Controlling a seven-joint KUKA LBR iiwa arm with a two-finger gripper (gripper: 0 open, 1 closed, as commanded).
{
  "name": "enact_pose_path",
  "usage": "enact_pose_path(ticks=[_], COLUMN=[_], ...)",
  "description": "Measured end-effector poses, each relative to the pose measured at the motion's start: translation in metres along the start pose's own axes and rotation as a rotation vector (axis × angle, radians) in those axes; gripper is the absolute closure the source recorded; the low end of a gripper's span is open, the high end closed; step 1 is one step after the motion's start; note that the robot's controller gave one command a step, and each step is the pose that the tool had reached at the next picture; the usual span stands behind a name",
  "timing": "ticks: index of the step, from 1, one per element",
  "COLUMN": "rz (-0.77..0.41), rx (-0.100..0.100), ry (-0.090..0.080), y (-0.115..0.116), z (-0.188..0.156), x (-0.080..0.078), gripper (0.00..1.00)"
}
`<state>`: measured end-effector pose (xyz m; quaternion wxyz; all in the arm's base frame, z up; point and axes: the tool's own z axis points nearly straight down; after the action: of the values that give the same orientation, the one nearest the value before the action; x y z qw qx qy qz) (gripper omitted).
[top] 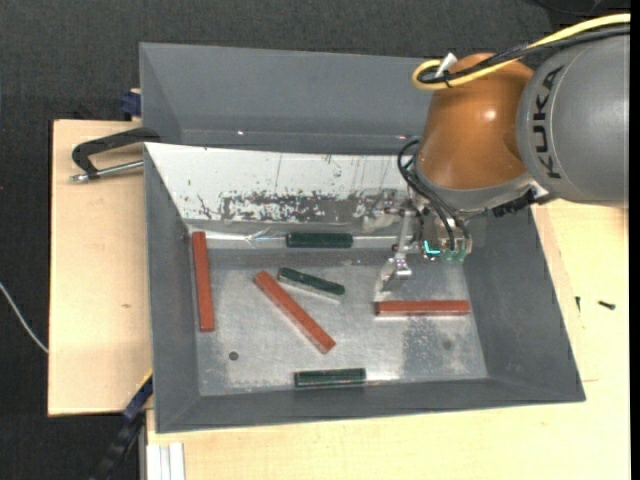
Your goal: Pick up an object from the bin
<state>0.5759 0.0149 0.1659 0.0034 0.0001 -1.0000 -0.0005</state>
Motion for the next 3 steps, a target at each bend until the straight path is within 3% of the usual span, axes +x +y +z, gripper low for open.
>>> enact_pose_path(ticks=[1,2,3], rz=[0.000,0.129,0.129], rx=[0.000,-0.001,-0.001], ry=[-0.008,-0.005,-0.005], y=[0.000,0.027,0.027], z=[-0.004,0.088,0.088], x=[-0.002,-0.003,-0.003], gripper=[0.00,1.00,1.00])
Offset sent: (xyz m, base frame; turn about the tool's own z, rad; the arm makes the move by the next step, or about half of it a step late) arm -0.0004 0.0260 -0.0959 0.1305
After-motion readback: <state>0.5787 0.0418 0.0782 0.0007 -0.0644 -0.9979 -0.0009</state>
